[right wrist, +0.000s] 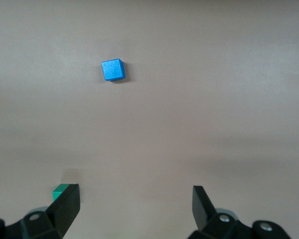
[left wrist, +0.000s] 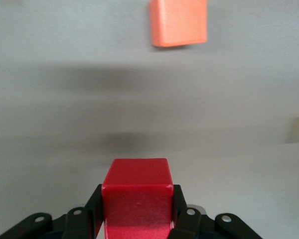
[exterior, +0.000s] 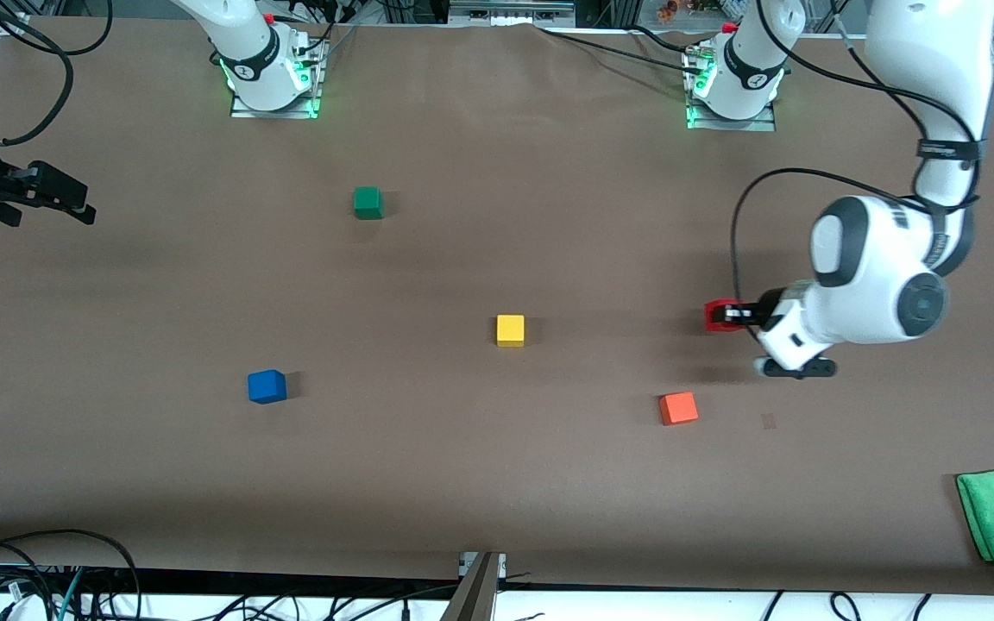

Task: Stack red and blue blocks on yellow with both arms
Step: 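Carry the red cube with the left gripper over the yellow cube, then lower the red cube onto yellow while the right gripper reaches blue, then close the right gripper on the blue cube and lift it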

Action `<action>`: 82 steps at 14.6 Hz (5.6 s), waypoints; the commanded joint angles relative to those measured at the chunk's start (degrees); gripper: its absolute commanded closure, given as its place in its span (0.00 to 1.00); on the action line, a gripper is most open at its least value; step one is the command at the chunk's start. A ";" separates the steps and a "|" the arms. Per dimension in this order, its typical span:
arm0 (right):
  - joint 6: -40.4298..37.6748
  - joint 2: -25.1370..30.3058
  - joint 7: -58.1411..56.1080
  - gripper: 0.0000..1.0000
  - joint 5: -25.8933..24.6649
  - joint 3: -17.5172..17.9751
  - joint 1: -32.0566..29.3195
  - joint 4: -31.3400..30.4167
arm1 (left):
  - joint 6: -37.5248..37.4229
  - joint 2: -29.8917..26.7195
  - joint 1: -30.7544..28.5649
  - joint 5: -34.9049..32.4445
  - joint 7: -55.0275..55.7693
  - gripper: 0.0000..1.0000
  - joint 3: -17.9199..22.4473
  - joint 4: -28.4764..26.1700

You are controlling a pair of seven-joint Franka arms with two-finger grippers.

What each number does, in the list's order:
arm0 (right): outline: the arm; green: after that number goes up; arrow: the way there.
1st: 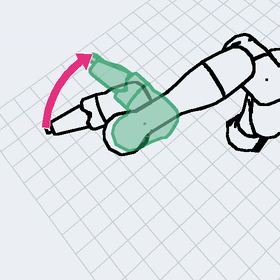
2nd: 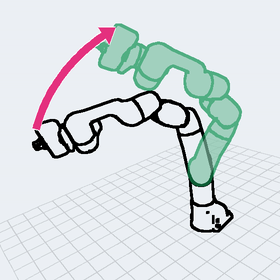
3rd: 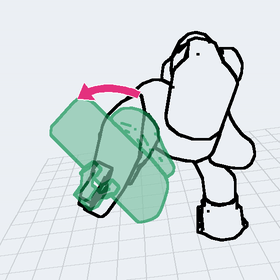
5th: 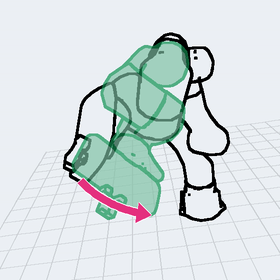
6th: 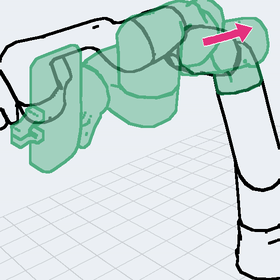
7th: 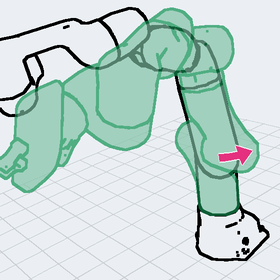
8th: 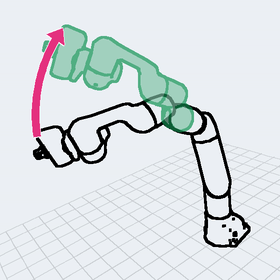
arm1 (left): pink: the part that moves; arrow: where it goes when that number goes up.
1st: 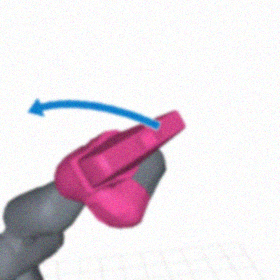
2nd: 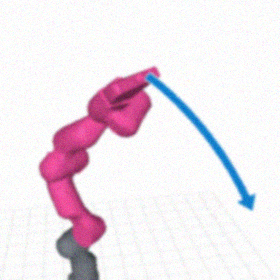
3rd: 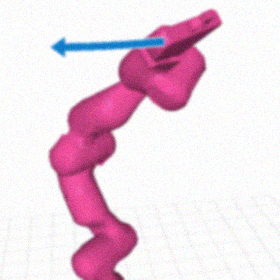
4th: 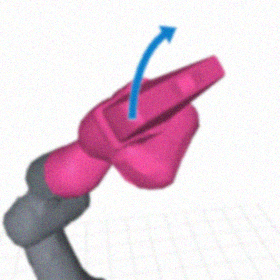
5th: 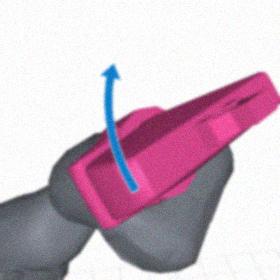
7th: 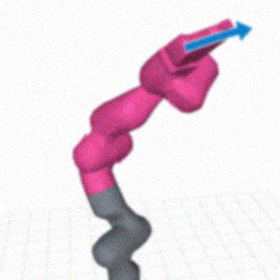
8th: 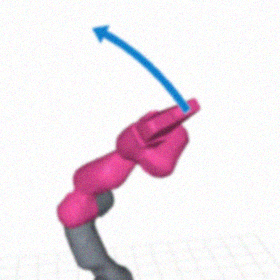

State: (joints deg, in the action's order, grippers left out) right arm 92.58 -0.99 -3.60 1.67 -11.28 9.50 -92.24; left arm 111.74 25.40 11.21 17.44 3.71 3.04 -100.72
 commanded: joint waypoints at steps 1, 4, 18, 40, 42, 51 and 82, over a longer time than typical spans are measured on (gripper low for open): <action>0.06 0.47 -0.88 0.00 -0.36 -0.06 0.08 -0.14 | -0.12 -0.70 3.45 1.37 6.20 1.00 0.65 0.96; 0.06 0.47 -0.88 0.00 -0.36 -0.23 0.00 -0.14 | 0.58 0.52 7.23 1.20 16.47 1.00 -1.81 5.69; 2.34 -0.41 -0.18 0.00 -0.36 -0.41 -1.23 0.83 | 16.50 9.93 26.14 0.67 45.24 1.00 -1.81 12.29; 4.54 -4.98 -0.70 0.00 -0.27 -0.32 -1.59 0.83 | 14.65 12.30 25.96 -10.49 46.30 1.00 -1.81 18.37; 4.02 -7.16 -0.88 0.00 -0.79 -0.23 -0.89 0.74 | 14.65 12.83 26.22 -10.58 46.65 1.00 -2.25 18.28; 8.65 -14.29 -5.97 0.00 -0.09 0.21 1.84 0.66 | 14.91 15.20 28.86 -10.23 47.01 1.00 -2.52 18.37; 43.92 -40.84 -6.42 0.01 4.13 5.22 3.42 0.92 | 16.76 19.77 27.11 -10.23 46.04 1.00 -1.90 22.85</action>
State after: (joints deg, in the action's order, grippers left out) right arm 136.25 -41.20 -9.21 4.57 -6.24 13.01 -92.09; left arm 128.49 44.24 38.63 8.54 49.39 1.49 -79.72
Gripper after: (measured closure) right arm 0.000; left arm 0.441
